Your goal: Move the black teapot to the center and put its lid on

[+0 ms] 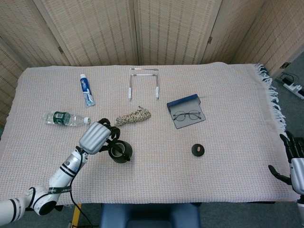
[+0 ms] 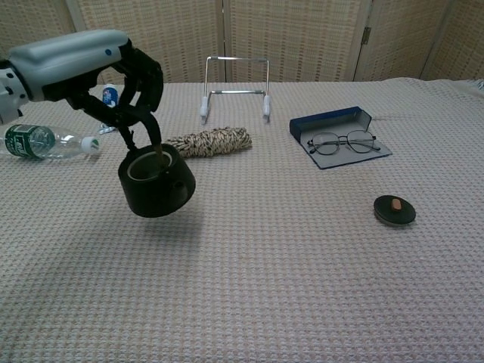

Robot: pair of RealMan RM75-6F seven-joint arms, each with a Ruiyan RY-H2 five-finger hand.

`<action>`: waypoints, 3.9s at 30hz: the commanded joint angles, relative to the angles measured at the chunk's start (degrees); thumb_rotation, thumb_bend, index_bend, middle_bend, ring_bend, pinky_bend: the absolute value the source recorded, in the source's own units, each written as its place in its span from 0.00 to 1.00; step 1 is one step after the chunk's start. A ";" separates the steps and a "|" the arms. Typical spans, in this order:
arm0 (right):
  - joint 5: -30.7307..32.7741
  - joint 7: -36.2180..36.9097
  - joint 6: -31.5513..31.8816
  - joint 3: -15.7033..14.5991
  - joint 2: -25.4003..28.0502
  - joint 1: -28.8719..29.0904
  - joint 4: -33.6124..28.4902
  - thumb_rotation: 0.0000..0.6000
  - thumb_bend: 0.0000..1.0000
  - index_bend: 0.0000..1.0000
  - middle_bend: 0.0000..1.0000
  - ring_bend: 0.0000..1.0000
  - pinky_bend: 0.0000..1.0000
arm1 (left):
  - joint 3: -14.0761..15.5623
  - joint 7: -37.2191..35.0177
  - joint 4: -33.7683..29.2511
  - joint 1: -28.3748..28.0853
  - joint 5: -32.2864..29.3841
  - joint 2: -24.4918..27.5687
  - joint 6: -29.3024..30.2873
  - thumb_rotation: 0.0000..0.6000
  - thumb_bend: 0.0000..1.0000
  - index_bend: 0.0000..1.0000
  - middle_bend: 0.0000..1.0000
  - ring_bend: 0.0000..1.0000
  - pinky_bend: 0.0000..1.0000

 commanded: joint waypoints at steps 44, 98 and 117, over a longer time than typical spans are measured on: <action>2.42 0.93 -1.07 1.02 -0.34 -0.36 1.30 1.00 0.24 0.04 0.06 0.08 0.00 | -5.68 20.56 15.98 -16.18 -30.15 -17.73 -9.90 1.00 0.32 0.00 0.10 0.09 0.10; -0.62 1.43 -1.13 0.26 0.46 0.28 0.98 1.00 0.24 0.04 0.06 0.08 0.00 | 5.25 24.08 -7.48 -6.11 -29.44 -4.13 6.61 1.00 0.15 0.00 0.00 0.00 0.00; -5.50 0.88 -7.35 -0.70 3.23 5.90 -2.61 1.00 0.24 0.04 0.10 0.34 0.39 | 7.65 1.96 -2.95 14.61 -17.32 10.84 24.37 1.00 0.25 0.17 0.15 0.14 0.13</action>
